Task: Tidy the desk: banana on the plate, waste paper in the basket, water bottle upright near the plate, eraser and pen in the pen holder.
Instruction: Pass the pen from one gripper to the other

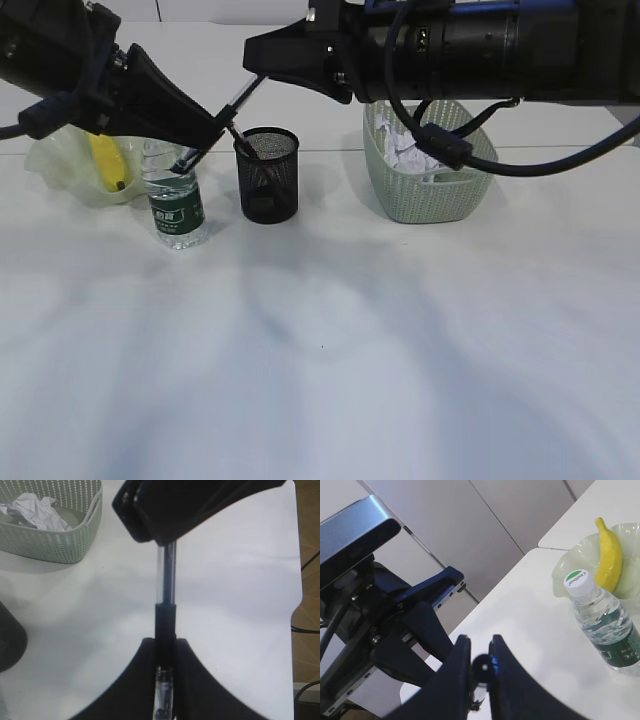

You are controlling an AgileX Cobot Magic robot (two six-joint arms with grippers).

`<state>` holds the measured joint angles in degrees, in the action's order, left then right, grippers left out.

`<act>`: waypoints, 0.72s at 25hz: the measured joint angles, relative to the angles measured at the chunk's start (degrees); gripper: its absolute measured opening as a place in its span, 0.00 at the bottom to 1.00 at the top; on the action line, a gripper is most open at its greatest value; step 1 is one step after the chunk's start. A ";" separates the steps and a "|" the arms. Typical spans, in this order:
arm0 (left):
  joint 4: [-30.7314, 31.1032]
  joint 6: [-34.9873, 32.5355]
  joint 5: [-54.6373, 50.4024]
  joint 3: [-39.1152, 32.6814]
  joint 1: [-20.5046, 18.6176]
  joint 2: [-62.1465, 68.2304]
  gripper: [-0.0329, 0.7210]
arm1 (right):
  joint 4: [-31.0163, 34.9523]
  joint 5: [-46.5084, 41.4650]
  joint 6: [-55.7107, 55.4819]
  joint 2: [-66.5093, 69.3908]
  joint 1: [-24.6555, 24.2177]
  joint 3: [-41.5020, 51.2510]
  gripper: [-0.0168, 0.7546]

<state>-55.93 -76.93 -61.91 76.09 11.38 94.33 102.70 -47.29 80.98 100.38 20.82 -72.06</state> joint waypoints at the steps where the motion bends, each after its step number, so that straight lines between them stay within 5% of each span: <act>1: 0.00 0.00 0.00 0.00 0.00 0.00 0.09 | 0.00 0.00 0.00 0.00 0.00 0.00 0.09; 18: -2.69 0.00 0.78 0.00 0.00 0.00 0.36 | -0.19 -0.05 -1.69 0.00 -0.53 0.00 0.09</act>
<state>-58.61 -76.93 -61.13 76.09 11.38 94.33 102.51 -47.34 79.29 100.38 20.28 -72.06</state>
